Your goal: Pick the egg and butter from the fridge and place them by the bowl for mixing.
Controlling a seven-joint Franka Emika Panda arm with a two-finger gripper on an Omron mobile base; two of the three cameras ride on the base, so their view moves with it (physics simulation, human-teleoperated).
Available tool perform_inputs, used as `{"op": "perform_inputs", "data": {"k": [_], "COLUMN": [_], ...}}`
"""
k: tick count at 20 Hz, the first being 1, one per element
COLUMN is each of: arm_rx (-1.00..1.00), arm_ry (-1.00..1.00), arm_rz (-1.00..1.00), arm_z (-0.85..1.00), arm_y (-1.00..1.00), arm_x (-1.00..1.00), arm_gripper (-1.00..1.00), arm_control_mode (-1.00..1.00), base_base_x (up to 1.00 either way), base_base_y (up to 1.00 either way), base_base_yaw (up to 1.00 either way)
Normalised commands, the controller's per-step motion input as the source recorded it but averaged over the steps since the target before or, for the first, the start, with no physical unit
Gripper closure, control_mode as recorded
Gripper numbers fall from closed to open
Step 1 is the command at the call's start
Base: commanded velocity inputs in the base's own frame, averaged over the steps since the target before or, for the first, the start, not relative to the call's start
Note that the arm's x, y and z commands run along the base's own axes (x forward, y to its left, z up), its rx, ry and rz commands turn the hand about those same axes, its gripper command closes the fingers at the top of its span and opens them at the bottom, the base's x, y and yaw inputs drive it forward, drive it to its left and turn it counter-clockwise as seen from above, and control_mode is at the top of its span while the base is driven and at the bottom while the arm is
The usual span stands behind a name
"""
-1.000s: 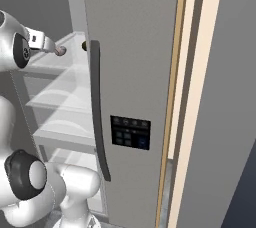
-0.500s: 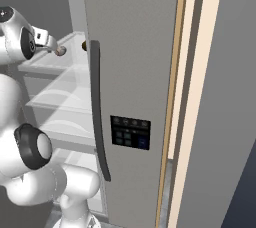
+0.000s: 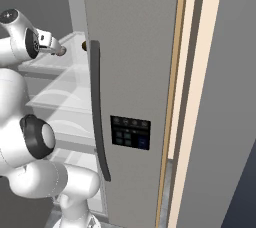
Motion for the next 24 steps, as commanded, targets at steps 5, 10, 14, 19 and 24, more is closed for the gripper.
{"op": "perform_inputs", "data": {"k": [5, 10, 14, 19, 24], "arm_rx": [0.00, 0.00, 0.00, 0.00, 0.00], "arm_ry": [-0.02, 0.00, 0.00, 0.00, 0.00], "arm_rz": [0.00, 0.00, 0.00, 0.00, 0.00], "arm_z": [-0.04, 0.00, -0.17, -0.04, 0.00], "arm_y": [0.00, 0.00, 0.00, 0.01, 0.03], "arm_x": [0.02, 0.26, 0.39, 0.32, 0.24], "arm_gripper": [-1.00, -1.00, -1.00, -1.00, -1.00], "arm_control_mode": [-1.00, -1.00, -1.00, -1.00, -1.00], "base_base_x": [0.00, 0.00, 0.00, 0.00, 0.00], "base_base_y": [0.00, 0.00, 0.00, 0.00, 0.00], "base_base_yaw": [0.00, 0.00, 0.00, 0.00, 0.00]}}
